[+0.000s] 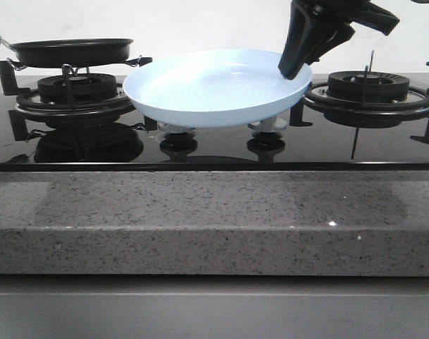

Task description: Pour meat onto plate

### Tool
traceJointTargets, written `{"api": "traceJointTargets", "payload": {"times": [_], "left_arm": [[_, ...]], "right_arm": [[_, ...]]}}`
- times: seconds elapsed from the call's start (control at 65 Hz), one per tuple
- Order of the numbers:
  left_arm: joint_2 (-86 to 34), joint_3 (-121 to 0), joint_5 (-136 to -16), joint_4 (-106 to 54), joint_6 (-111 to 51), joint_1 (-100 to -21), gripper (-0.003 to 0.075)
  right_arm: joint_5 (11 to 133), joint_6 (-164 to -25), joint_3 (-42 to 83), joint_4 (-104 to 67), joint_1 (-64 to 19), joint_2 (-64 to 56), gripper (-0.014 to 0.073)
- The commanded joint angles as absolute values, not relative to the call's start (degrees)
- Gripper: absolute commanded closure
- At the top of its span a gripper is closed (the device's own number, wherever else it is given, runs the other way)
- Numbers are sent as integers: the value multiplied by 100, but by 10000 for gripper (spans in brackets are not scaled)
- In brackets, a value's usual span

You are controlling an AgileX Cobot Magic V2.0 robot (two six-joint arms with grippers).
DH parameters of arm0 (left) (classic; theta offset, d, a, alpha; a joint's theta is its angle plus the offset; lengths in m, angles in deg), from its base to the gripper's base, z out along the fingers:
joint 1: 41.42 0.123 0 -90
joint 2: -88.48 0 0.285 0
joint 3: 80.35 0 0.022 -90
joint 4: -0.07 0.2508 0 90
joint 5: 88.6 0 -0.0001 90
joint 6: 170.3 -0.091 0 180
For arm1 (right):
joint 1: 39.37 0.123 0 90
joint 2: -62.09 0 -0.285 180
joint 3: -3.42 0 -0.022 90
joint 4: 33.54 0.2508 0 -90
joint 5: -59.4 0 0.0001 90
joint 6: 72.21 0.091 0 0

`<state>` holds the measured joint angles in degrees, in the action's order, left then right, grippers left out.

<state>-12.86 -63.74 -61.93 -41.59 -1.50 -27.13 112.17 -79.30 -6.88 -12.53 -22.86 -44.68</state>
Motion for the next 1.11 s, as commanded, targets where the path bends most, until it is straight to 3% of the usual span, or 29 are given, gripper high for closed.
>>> {"api": "traceJointTargets", "payload": {"times": [0.0, 0.246, 0.754, 1.092], "left_arm": [[-869, -7019, -5816, -5139, -737, -2538, 50], [538, -7964, -4596, -6534, -1311, -2254, 50], [1847, -8842, -4177, -7606, -1324, -2254, 55], [2160, -8965, -4016, -7967, -1409, -2254, 263]], "right_arm": [[11033, -7999, -828, -1075, -2282, -4148, 655], [11033, -7999, -828, -1075, -2282, -4148, 655], [11033, -7999, -828, -1075, -2282, -4148, 655], [11033, -7999, -828, -1075, -2282, -4148, 655]]}}
